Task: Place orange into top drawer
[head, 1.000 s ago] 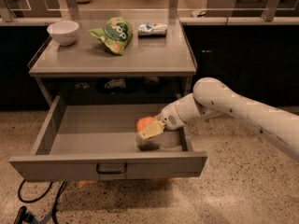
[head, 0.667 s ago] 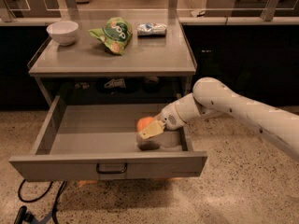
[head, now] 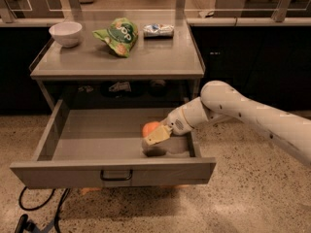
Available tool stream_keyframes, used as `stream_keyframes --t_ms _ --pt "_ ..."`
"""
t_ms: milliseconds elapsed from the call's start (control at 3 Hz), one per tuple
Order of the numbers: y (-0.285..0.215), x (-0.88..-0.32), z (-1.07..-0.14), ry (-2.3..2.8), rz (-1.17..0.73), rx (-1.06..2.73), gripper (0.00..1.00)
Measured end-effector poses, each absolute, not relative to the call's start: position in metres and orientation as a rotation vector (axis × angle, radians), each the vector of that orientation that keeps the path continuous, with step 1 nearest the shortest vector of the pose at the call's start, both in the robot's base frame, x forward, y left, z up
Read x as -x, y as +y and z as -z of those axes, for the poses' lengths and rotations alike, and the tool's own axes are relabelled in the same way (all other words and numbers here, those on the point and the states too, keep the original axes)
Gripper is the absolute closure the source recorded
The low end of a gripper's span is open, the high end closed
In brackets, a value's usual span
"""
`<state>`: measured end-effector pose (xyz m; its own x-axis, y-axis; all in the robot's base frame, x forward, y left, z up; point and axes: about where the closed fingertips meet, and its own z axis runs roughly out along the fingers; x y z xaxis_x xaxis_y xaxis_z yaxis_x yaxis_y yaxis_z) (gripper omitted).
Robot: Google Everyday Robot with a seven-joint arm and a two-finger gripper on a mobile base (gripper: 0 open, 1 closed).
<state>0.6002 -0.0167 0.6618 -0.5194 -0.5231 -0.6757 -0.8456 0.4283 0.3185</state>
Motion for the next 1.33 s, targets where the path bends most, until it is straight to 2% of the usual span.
stream_keyframes --t_ms 667,1000,1333 --pt "-0.0167 -0.6002 -0.6617 2.204 -0.890 1.155 0.11" --pt "-0.0166 -0.6002 -0.6617 2.204 -0.891 1.155 0.00" --pt "-0.0166 -0.6002 -0.6617 2.204 -0.891 1.155 0.00"
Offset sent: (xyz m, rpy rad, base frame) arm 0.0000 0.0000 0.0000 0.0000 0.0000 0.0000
